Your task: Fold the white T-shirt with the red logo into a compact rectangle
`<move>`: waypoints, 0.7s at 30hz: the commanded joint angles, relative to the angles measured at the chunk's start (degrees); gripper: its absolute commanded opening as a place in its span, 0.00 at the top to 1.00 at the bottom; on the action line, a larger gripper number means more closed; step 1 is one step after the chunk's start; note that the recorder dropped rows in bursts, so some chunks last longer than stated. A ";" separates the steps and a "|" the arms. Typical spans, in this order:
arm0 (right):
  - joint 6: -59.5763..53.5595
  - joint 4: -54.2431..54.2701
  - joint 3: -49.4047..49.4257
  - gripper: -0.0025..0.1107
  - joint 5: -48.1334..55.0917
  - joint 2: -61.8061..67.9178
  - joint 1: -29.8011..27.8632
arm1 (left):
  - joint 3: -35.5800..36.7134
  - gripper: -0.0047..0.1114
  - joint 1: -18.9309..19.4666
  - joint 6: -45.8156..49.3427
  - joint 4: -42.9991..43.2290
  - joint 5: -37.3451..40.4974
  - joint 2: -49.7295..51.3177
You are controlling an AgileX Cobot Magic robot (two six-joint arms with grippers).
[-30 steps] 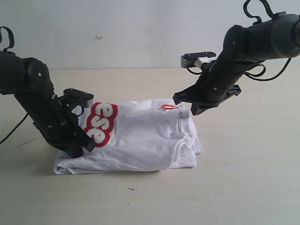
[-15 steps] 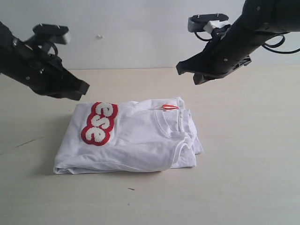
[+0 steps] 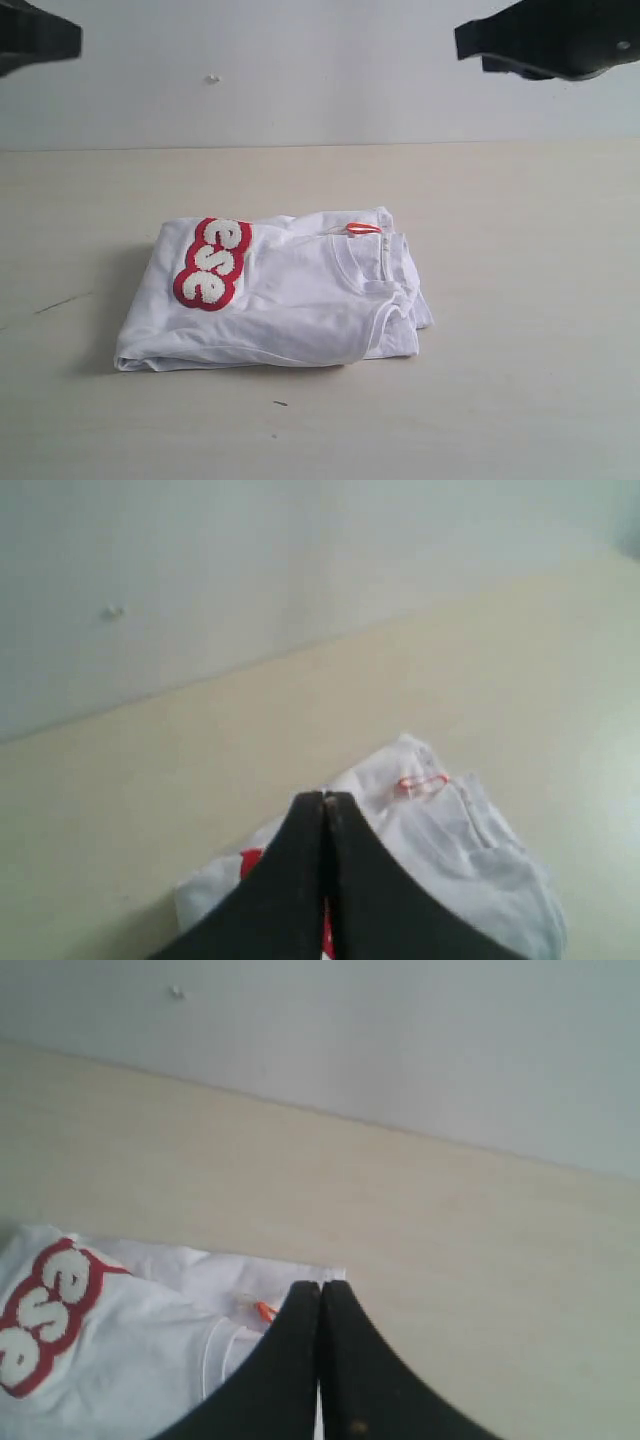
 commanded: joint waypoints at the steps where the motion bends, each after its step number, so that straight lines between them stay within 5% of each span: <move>1: 0.54 0.18 4.83 0.98 -2.19 -10.80 -0.13 | 4.08 0.96 0.04 0.41 -1.27 -3.60 -12.60; 21: 1.61 1.51 20.16 0.98 -2.11 -64.86 -0.13 | 16.13 0.96 0.04 -5.45 -2.00 -10.90 -61.39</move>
